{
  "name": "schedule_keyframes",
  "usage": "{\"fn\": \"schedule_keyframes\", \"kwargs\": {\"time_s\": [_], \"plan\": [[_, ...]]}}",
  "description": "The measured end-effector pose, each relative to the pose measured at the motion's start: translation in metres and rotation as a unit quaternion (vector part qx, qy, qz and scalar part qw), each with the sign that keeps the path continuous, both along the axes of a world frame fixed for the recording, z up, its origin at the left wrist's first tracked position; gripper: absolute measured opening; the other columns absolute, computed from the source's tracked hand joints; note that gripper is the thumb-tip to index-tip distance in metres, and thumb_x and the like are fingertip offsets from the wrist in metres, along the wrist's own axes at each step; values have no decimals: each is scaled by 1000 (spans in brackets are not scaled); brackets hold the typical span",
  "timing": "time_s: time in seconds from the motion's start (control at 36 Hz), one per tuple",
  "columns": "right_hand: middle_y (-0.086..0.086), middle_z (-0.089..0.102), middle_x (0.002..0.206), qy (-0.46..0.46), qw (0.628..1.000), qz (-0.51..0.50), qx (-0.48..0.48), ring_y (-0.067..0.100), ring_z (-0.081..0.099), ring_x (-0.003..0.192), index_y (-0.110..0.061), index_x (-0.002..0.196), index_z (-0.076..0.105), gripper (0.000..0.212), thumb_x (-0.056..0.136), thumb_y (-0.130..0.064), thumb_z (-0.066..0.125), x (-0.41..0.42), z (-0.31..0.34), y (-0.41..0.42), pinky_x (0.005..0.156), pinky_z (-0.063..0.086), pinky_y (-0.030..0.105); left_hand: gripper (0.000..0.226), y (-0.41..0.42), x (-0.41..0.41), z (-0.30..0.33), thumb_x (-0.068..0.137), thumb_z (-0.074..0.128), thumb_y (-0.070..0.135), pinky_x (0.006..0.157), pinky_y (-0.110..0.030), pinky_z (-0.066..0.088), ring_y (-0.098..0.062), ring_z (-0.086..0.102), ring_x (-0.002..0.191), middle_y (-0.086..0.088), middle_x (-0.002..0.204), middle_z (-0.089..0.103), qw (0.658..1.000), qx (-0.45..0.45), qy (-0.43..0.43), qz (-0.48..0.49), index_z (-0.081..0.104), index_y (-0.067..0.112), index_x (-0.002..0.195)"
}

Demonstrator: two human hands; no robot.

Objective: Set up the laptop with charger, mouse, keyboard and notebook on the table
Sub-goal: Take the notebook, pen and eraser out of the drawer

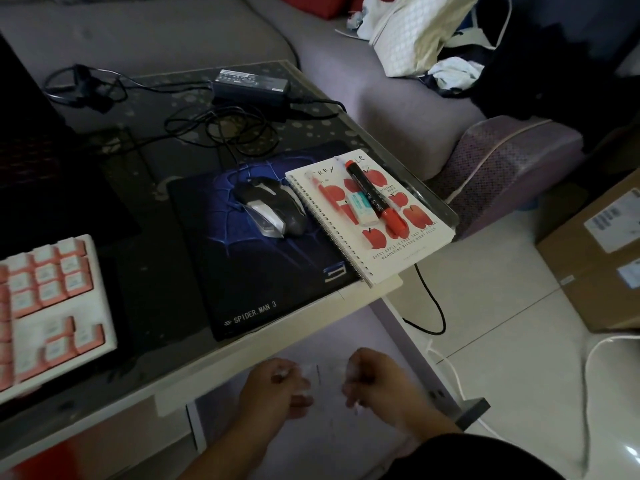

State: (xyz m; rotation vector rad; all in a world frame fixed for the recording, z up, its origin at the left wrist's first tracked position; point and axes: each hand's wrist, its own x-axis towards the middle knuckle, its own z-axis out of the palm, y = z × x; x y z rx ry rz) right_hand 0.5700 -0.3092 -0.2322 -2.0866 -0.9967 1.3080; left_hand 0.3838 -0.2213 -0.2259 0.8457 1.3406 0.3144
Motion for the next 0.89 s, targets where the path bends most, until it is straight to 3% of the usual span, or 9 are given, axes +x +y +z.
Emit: {"fn": "schedule_keyframes", "kwargs": {"time_s": [0.06, 0.19, 0.28, 0.39, 0.5, 0.67, 0.75, 0.83, 0.89], "plan": [[13, 71, 90, 32, 999, -22, 34, 38, 73, 74, -14, 90, 61, 19, 87, -7, 79, 0, 9, 0, 63, 61, 41, 12, -4, 7, 15, 103, 65, 15, 77, -47, 65, -39, 79, 78, -16, 89, 80, 999, -20, -44, -10, 69, 4, 107], [-5, 75, 102, 2, 996, -19, 92, 18, 71, 86, -37, 105, 72, 32, 74, -34, 82, -2, 41, -2, 78, 61, 41, 15, -13, 28, 57, 105, 58, 8, 74, -38, 64, -32, 80, 89, -16, 104, 79, 992, 4, -112, -56, 73, 7, 103], [-1, 79, 95, -3, 993, -22, 118, 18, 75, 90, -29, 100, 78, 28, 73, -25, 79, 8, 78, -8, 87, 60, 46, 16, -15, 37, 85, 105, 56, 5, 76, -41, 66, -33, 79, 87, -15, 100, 78, 985, 41, -148, -78, 72, 7, 104], [16, 75, 81, -5, 980, -59, 189, 26, 69, 69, -10, 95, 75, 26, 85, 14, 72, 31, 140, -24, 63, 56, 37, 24, -21, 48, 132, 101, 60, -1, 77, -38, 65, -27, 78, 98, -7, 111, 77, 965, 96, -200, -138, 69, 14, 117], [17, 65, 69, 11, 954, -136, 267, 31, 58, 61, 4, 102, 64, 17, 92, 17, 62, 46, 207, -28, 55, 52, 32, 28, -18, 52, 178, 97, 63, -3, 80, -44, 65, -22, 78, 95, -9, 113, 74, 952, 132, -220, -164, 66, 15, 120], [5, 73, 86, -65, 941, -153, 296, 13, 68, 68, -23, 107, 69, 26, 93, -2, 71, 39, 276, 34, 57, 54, 25, 18, -2, 43, 217, 98, 61, -3, 61, -36, 59, -19, 71, 73, -9, 97, 74, 954, 185, -175, -159, 69, 12, 106], [1, 76, 93, -115, 952, -131, 253, 18, 74, 76, -26, 101, 70, 21, 86, -11, 73, 35, 282, 85, 64, 59, 37, 17, -1, 33, 220, 99, 59, -3, 57, -34, 56, -20, 68, 70, -9, 89, 75, 957, 185, -143, -172, 69, 10, 102], [-3, 75, 93, -197, 949, -87, 231, 15, 72, 82, -26, 97, 69, 14, 87, -33, 75, 28, 277, 125, 70, 58, 34, 16, -2, 23, 217, 99, 58, -3, 58, -35, 57, -19, 70, 69, -9, 85, 75, 956, 187, -110, -196, 69, 8, 99], [-5, 73, 97, -246, 945, -57, 210, 12, 70, 82, -28, 100, 66, 12, 89, -31, 70, 24, 271, 139, 66, 55, 25, 14, -2, 18, 211, 99, 59, -1, 61, -35, 59, -19, 72, 70, -6, 85, 77, 957, 182, -82, -210, 68, 9, 100]]}}
